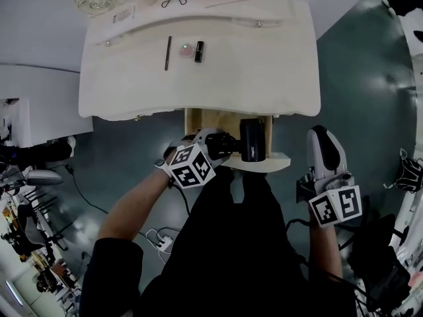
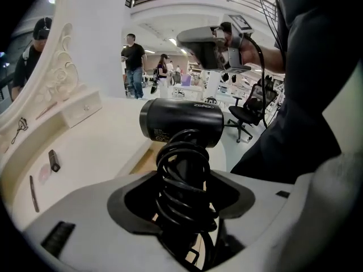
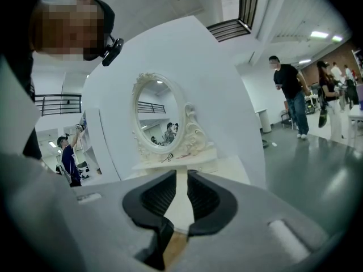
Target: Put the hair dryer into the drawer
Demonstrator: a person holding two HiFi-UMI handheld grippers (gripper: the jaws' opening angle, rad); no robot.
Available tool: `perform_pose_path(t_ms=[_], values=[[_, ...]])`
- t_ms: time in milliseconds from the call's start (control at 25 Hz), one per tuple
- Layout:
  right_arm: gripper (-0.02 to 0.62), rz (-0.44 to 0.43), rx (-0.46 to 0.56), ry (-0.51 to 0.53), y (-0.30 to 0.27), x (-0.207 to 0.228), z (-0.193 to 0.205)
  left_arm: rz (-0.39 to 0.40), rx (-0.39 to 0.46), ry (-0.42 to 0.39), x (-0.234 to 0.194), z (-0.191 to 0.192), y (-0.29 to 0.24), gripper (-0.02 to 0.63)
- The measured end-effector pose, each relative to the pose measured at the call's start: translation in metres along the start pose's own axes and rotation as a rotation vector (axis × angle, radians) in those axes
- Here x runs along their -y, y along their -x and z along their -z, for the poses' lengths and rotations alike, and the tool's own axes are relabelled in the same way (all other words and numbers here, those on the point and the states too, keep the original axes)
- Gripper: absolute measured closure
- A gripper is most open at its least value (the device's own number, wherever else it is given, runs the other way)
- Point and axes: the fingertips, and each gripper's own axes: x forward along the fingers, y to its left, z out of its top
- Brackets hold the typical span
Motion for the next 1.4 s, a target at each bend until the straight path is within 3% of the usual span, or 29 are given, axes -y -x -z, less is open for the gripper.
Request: perform_pose_path(t_ms=[800,1400], values=[[0.541,-0.014,-0.025,-0.015,-0.022,0.000,0.004,0.115,-0.169,-0.050,-0.002,0.048,-0.070,0.348],[0.541,0.001,-0.045,-0.020,-0.030,0.009,0.008,0.081,-0.232,-0.031,-0.026,0.076,-0.109,0.350]])
